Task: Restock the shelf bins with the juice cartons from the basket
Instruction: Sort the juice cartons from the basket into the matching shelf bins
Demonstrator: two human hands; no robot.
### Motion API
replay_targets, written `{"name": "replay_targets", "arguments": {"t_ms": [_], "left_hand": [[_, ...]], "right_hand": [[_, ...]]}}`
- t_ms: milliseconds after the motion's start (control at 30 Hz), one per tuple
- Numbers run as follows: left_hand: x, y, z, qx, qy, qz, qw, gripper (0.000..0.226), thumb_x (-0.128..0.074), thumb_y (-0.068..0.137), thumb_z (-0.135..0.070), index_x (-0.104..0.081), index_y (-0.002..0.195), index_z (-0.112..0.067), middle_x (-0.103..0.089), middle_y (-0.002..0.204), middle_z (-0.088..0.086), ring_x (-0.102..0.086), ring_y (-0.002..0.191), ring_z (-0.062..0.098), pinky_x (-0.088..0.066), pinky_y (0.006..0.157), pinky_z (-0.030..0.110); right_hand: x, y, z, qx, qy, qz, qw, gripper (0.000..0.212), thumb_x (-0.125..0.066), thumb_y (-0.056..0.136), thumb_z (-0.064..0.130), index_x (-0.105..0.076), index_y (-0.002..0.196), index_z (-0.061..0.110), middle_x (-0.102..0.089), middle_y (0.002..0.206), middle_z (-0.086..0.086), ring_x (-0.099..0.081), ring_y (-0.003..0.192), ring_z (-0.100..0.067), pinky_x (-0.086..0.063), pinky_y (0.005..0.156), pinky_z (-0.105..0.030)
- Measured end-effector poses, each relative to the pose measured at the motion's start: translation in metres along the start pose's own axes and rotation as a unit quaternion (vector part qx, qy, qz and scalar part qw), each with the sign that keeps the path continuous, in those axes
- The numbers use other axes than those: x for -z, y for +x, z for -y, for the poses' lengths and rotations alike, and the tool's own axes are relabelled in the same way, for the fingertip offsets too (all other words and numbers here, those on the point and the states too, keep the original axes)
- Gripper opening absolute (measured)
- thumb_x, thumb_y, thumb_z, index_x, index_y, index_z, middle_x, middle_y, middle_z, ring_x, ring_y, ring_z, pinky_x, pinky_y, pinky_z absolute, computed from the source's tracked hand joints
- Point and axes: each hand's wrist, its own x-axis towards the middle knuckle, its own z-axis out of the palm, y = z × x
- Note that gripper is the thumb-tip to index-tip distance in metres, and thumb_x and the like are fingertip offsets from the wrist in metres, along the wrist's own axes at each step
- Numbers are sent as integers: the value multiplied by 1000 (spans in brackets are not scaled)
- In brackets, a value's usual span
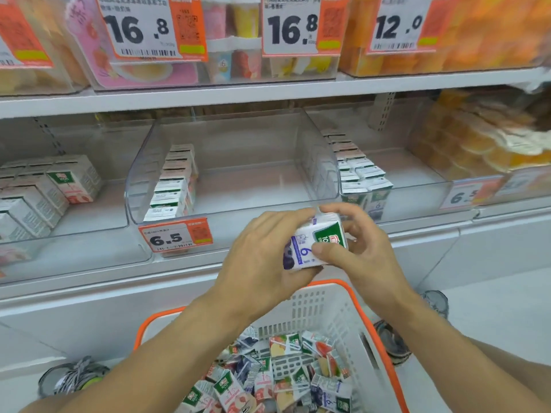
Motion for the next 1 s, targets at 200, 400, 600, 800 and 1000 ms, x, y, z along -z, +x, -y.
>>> {"name": "replay_targets", "arguments": {"t_ms": [200,400,600,800,1000], "left_hand": [[-14,35,-6,1,-50,-22,998,55,-68,87,-36,-50,136,-19,-54,132,-6,-50,124,11,-36,107,21],[-42,68,18,34,22,-50,998,32,-74,85,-24,-63,115,-20,-62,106,-10,-54,102,8,-35,90,10],[-77,74,34,-23,100,-27,994,27,-81,77,-14,-68,100,-20,-64,95,-7,-60,85,16,-45,75,26],[-89,70,47,-48,53,-87,994,20,-52,93,-24,-71,96,-19,-57,93,-8,-57,80,15,-49,65,26],[-94,69,50,-70,57,-124,988,19,-55,88,-19,-71,96,-20,-63,92,-3,-55,68,19,-45,58,31]], "right_hand": [[74,16,15,99,-3,-125,987,50,-85,69,9,-61,108,30,-71,103,-6,-71,88,-23,-58,78,-35],[149,77,21,182,-182,-191,947,59,-85,71,-2,-57,120,14,-64,121,-6,-68,107,-14,-58,76,-20],[195,180,0,163,-436,-97,880,59,-87,65,17,-58,114,32,-56,112,-4,-58,100,-14,-52,78,-24],[184,278,-32,64,-510,48,857,66,-82,73,16,-56,134,20,-56,120,7,-54,108,-10,-39,86,-14],[163,321,-45,66,-509,93,853,80,-83,74,19,-45,139,44,-41,145,11,-43,127,-10,-42,104,-29]]}}
